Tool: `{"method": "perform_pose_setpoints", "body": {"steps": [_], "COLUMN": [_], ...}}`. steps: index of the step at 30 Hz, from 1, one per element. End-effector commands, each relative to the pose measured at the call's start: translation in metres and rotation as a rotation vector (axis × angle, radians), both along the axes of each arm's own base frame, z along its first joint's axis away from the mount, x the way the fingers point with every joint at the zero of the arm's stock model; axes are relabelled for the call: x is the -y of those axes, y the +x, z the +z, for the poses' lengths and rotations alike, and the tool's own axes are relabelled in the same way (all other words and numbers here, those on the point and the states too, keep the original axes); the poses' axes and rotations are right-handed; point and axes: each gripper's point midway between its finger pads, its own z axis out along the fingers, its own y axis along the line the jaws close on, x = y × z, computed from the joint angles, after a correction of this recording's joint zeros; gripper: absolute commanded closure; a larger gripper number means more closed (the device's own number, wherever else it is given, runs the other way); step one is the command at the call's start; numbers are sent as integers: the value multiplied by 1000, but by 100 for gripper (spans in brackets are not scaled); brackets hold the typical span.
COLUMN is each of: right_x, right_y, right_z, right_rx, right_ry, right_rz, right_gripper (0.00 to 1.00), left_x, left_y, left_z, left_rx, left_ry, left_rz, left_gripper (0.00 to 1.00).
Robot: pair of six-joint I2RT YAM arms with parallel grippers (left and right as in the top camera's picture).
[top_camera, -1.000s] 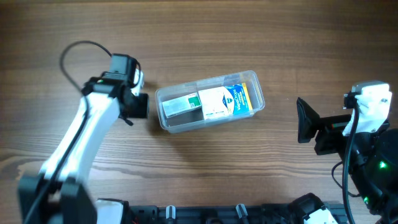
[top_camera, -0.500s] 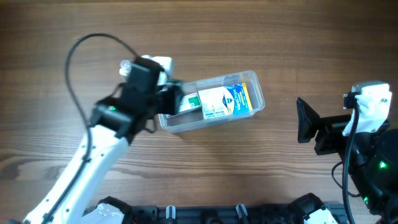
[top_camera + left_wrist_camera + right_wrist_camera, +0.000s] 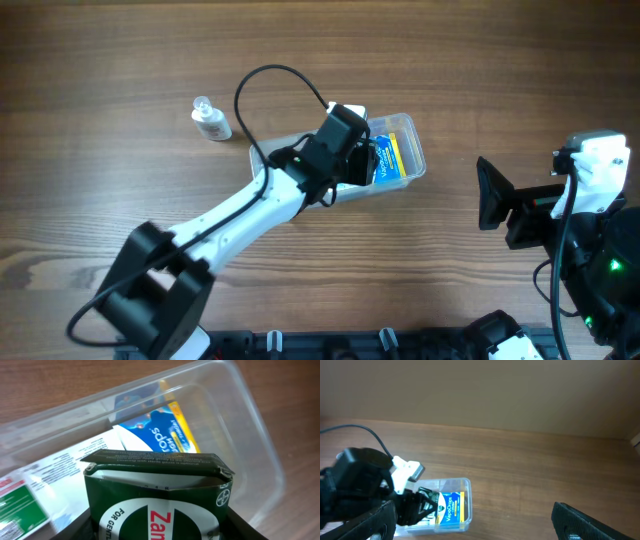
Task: Pack container
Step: 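Carry the tin right and lower it into the container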
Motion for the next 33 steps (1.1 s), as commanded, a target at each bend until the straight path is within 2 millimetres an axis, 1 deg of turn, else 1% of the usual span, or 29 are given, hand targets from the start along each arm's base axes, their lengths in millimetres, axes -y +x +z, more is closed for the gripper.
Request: {"method": "perform_pose_setpoints", "body": {"steps": [1, 6, 13, 17, 21, 25, 29, 32, 33], "right_x": [-2, -2, -2, -2, -2, -2, -2, -2, -2], "right_y": [2, 2, 2, 2, 2, 2, 2, 2, 2], "right_z": [-1, -1, -1, -1, -1, -1, -1, -1, -1], "right_rx": [-4, -4, -4, -4, -4, -4, -4, -4, -4], "right_ry": [-16, -15, -16, -16, -15, -16, -16, -16, -15], "right_rz": [15, 15, 15, 15, 15, 15, 15, 15, 15], "right_gripper": [0, 0, 0, 0, 0, 0, 0, 0, 0], "left_x": [-4, -19, -38, -47, -44, -40, -38, -38, -39], "left_y": [19, 30, 33, 39, 44, 45, 44, 44, 44], "left_z": [-2, -7, -19, -18, -13, -11, -11, -11, -11], "left_rx": [40, 83, 45, 64, 92, 93, 91, 91, 91], "left_ry": [5, 75, 119, 141, 129, 105, 100, 100, 100], "left_rz": [106, 172, 207, 237, 242, 232, 227, 227, 227], "left_gripper": [59, 59, 57, 52, 43, 36, 30, 28, 26]}}
